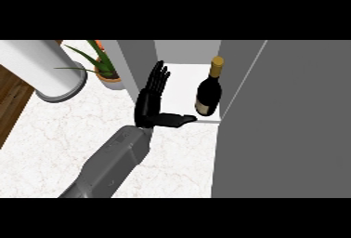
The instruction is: Pick up the wine, place it into the cabinet and close the cabinet
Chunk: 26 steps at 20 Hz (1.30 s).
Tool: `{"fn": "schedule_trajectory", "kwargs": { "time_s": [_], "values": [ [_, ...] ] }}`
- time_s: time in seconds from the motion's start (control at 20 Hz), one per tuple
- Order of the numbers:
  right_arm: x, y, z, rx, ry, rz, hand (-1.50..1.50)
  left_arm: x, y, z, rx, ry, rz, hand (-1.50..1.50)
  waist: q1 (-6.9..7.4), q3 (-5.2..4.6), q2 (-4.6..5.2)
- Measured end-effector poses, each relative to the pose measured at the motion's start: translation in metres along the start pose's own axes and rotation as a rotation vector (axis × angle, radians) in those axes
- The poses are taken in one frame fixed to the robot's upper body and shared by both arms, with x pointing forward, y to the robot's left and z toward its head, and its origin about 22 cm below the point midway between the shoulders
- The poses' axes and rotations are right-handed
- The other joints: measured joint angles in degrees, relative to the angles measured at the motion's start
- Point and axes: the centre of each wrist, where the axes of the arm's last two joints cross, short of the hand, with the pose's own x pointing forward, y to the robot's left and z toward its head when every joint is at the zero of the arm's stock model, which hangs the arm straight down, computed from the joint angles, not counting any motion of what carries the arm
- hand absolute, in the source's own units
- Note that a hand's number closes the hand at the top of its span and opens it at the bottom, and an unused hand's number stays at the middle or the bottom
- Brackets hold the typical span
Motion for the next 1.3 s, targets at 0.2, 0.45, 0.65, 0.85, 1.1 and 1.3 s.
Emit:
{"fn": "schedule_trajectory", "kwargs": {
  "time_s": [0.2,0.45,0.65,0.85,1.1,1.3],
  "values": [
    [-0.002,0.000,0.003,-0.001,0.004,0.000,-1.50,0.024,0.002,0.020,-0.050,-0.001,0.008,-1.50,0.17,0.11,-0.11],
    [-0.002,0.006,0.000,0.004,-0.003,0.001,-1.50,0.064,0.004,0.053,-0.069,-0.016,0.020,-1.50,-0.18,0.13,0.09],
    [0.003,0.007,0.002,0.009,-0.013,0.007,-1.50,0.100,0.006,0.078,-0.070,-0.021,0.033,-1.50,-0.59,0.14,0.22],
    [0.003,0.004,0.006,0.056,0.006,0.042,1.50,0.124,0.011,0.102,-0.062,-0.028,0.038,-1.50,-0.97,0.12,0.36],
    [0.010,0.007,0.009,0.229,0.041,0.117,1.50,0.142,0.020,0.124,-0.021,-0.054,0.015,-1.50,-0.91,0.13,0.38],
    [0.014,0.015,0.012,0.357,0.068,0.136,1.50,0.158,0.041,0.146,0.021,-0.063,-0.017,-1.50,-0.66,0.10,0.38]
  ]
}}
